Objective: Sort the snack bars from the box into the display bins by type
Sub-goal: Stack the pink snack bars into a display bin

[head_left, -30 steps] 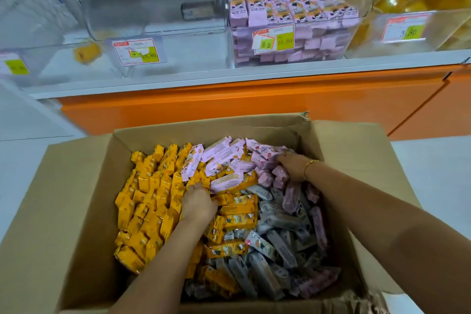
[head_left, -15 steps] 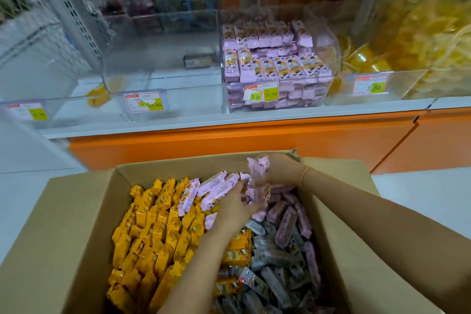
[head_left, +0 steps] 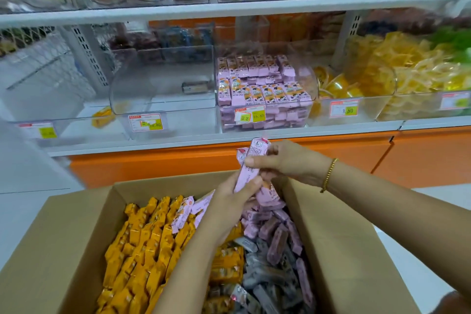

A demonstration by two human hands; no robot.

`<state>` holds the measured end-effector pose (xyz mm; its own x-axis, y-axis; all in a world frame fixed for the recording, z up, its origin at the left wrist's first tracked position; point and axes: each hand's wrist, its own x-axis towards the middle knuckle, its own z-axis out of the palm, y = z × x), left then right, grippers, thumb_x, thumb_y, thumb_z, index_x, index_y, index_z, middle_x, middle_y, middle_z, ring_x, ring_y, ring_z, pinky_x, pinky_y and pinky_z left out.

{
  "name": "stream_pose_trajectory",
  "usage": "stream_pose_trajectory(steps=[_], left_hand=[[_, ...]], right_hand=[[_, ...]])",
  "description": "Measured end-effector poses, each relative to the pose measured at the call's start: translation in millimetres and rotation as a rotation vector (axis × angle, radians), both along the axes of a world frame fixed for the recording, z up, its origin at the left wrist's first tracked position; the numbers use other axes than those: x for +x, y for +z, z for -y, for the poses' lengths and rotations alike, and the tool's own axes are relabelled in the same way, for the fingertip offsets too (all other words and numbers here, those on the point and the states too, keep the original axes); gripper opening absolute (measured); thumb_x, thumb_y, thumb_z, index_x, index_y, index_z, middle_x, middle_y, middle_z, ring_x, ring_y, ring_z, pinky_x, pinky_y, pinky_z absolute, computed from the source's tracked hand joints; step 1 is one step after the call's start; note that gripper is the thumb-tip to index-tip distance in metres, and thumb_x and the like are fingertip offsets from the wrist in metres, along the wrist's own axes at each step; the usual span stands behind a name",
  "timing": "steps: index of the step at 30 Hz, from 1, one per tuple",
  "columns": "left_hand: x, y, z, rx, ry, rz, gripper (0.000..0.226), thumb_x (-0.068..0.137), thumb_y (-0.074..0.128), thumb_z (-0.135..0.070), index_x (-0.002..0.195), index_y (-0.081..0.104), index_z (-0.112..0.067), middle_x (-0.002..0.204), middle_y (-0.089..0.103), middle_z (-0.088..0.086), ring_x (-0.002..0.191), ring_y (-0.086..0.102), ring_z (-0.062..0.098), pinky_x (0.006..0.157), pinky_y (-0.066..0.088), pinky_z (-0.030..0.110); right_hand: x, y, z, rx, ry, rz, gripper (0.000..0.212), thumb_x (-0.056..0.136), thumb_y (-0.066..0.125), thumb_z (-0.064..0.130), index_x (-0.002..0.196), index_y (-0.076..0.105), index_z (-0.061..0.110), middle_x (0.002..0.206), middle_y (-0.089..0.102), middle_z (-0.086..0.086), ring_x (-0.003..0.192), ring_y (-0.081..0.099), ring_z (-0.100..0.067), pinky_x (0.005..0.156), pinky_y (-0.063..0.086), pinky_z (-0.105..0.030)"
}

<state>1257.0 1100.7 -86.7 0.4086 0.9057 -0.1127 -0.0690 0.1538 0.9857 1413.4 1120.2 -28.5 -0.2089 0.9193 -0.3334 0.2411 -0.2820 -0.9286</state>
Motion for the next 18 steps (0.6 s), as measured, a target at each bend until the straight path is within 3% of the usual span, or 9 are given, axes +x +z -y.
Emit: stream_pose_trajectory(steps=[2, 5, 8, 10, 12, 15, 18], left_hand=[[-5.1, 4.6, 6.4, -0.082, -0.011, 0.08, 0.024, 0.095, 0.051, -0.021, 0.115, 0.062, -0.012, 0.086, 0.072, -0.007, 0.082, 0.068, 0.009, 0.081, 0.056, 0.029], [-14.3, 11.6, 11.1, -0.237, -0.033, 0.281, 0.031, 0.087, 0.051, -0.026, 0.111, 0.061, -0.008, 0.089, 0.074, -0.002, 0.09, 0.07, 0.014, 0.094, 0.049, 0.045], [-16.6, 15.9, 13.3, -0.31, -0.062, 0.437, 0.037, 0.083, 0.05, -0.028, 0.113, 0.06, -0.009, 0.112, 0.07, 0.009, 0.105, 0.065, 0.023, 0.096, 0.047, 0.047], [-15.2, 16.9, 13.7, -0.342, -0.062, 0.506, 0.038, 0.084, 0.048, -0.023, 0.118, 0.055, -0.01, 0.113, 0.069, 0.008, 0.1, 0.067, 0.022, 0.083, 0.055, 0.04], [-12.7, 17.9, 13.4, -0.361, -0.067, 0.518, 0.034, 0.08, 0.049, -0.016, 0.112, 0.055, -0.006, 0.111, 0.068, 0.011, 0.096, 0.068, 0.023, 0.074, 0.058, 0.036], [-9.6, 14.1, 9.9, -0.34, -0.039, 0.426, 0.013, 0.089, 0.044, 0.003, 0.092, 0.056, 0.003, 0.104, 0.063, 0.022, 0.093, 0.066, 0.031, 0.076, 0.059, 0.043], [-4.5, 13.9, 7.7, -0.295, -0.048, 0.322, 0.025, 0.095, 0.04, 0.004, 0.109, 0.06, -0.001, 0.108, 0.069, 0.017, 0.099, 0.066, 0.031, 0.084, 0.056, 0.046]], right_hand=[[3.5, 3.6, 2.4, -0.078, 0.087, -0.041, 0.021, 0.079, 0.071, 0.02, 0.095, 0.066, 0.008, 0.088, 0.065, -0.01, 0.075, 0.058, -0.019, 0.073, 0.051, -0.02], [11.4, 9.5, 3.8, -0.115, 0.126, -0.098, 0.043, 0.084, 0.062, -0.008, 0.122, 0.054, 0.011, 0.083, 0.066, -0.004, 0.068, 0.063, -0.012, 0.06, 0.051, -0.016], [8.4, 12.4, 8.5, -0.023, 0.143, 0.068, 0.046, 0.075, 0.074, 0.003, 0.114, 0.055, 0.016, 0.083, 0.052, -0.017, 0.063, 0.045, -0.017, 0.054, 0.036, -0.021], [6.9, 15.0, 11.5, -0.026, 0.142, 0.062, 0.036, 0.066, 0.078, 0.014, 0.098, 0.061, 0.018, 0.081, 0.049, -0.014, 0.063, 0.039, -0.014, 0.056, 0.028, -0.023], [10.5, 14.9, 12.5, -0.02, 0.133, 0.027, 0.032, 0.062, 0.078, 0.019, 0.091, 0.065, 0.015, 0.078, 0.053, -0.007, 0.062, 0.039, -0.012, 0.056, 0.03, -0.022], [15.6, 12.4, 10.5, 0.031, 0.075, -0.027, 0.028, 0.069, 0.076, 0.022, 0.093, 0.069, 0.009, 0.08, 0.057, -0.006, 0.063, 0.044, -0.011, 0.056, 0.038, -0.018], [16.0, 12.3, 7.8, 0.12, -0.063, -0.022, 0.016, 0.08, 0.072, 0.013, 0.093, 0.066, 0.006, 0.068, 0.058, 0.0, 0.057, 0.049, -0.007, 0.055, 0.043, -0.016]])
